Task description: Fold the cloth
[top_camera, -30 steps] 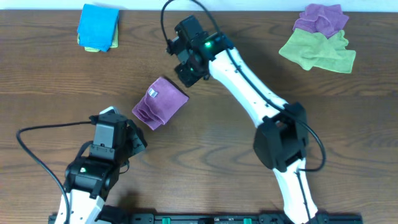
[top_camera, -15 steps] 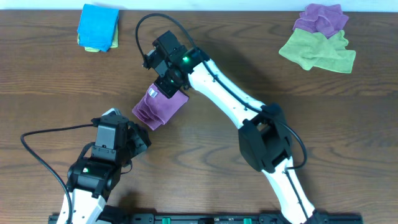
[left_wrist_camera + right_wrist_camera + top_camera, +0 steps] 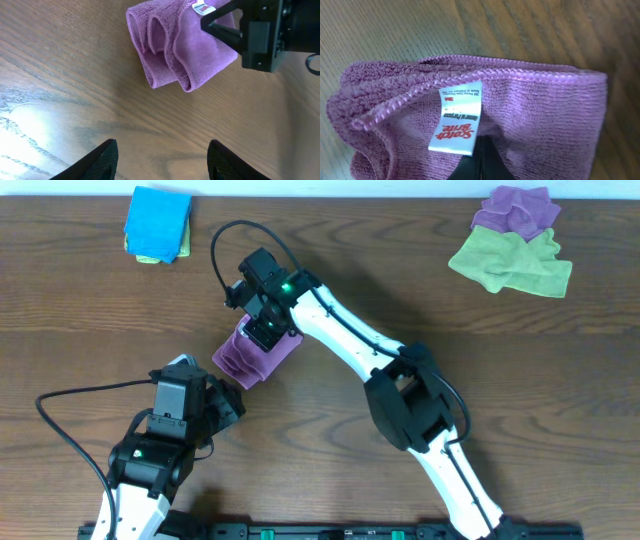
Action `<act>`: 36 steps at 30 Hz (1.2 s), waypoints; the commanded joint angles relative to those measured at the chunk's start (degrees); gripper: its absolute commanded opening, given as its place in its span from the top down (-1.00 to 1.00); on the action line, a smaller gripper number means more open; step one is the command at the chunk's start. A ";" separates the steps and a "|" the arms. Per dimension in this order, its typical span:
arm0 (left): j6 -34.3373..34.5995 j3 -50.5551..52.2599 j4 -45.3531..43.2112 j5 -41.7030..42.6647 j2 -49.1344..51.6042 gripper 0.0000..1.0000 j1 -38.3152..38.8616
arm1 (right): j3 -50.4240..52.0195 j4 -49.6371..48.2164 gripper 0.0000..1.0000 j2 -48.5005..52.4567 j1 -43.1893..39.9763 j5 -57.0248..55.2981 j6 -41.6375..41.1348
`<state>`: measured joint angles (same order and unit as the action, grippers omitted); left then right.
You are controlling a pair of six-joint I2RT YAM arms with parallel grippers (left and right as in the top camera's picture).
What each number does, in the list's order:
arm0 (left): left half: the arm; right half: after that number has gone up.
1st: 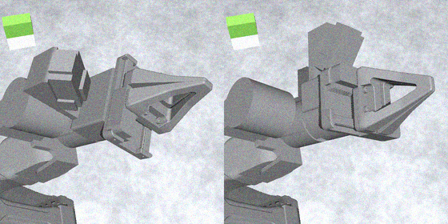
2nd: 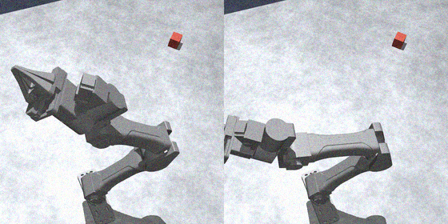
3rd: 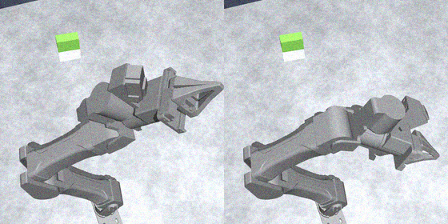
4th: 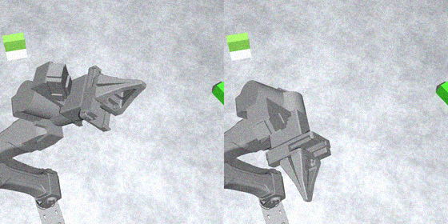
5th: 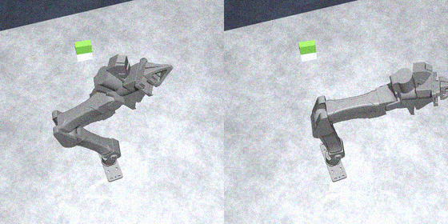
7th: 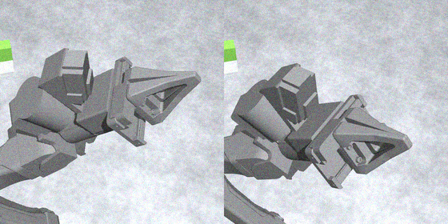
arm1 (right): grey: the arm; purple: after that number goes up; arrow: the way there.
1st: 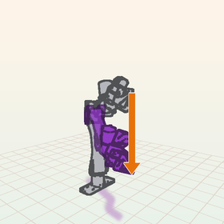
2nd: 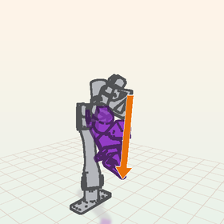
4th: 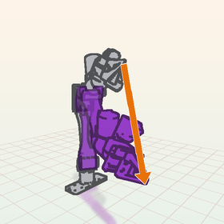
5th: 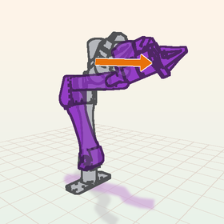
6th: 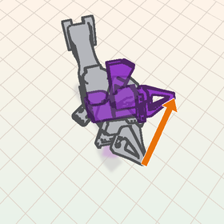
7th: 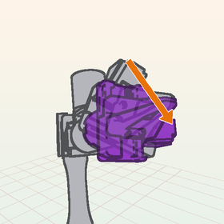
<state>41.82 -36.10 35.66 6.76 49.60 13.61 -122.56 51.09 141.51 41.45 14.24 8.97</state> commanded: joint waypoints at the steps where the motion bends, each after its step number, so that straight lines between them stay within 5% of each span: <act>1: 0.17 0.00 0.04 0.63 -0.13 -0.17 -0.17 | -0.63 -0.09 0.98 2.89 0.68 -0.81 -2.12; 12: 0.17 0.00 0.07 0.79 -0.13 -0.18 -0.17 | -0.63 5.66 0.97 3.63 -1.66 -17.16 -11.50; 24: -0.35 0.02 -1.01 -1.20 -0.02 -0.26 -0.20 | -0.63 15.32 0.97 3.63 -7.89 -19.61 -21.44; 36: -3.08 0.04 -15.96 1.07 13.90 -0.43 -0.17 | -0.66 21.18 0.98 3.50 -7.72 -19.58 -22.80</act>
<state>40.27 -36.01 21.39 6.94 59.83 13.61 -124.44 71.11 143.35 34.02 -3.68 -12.80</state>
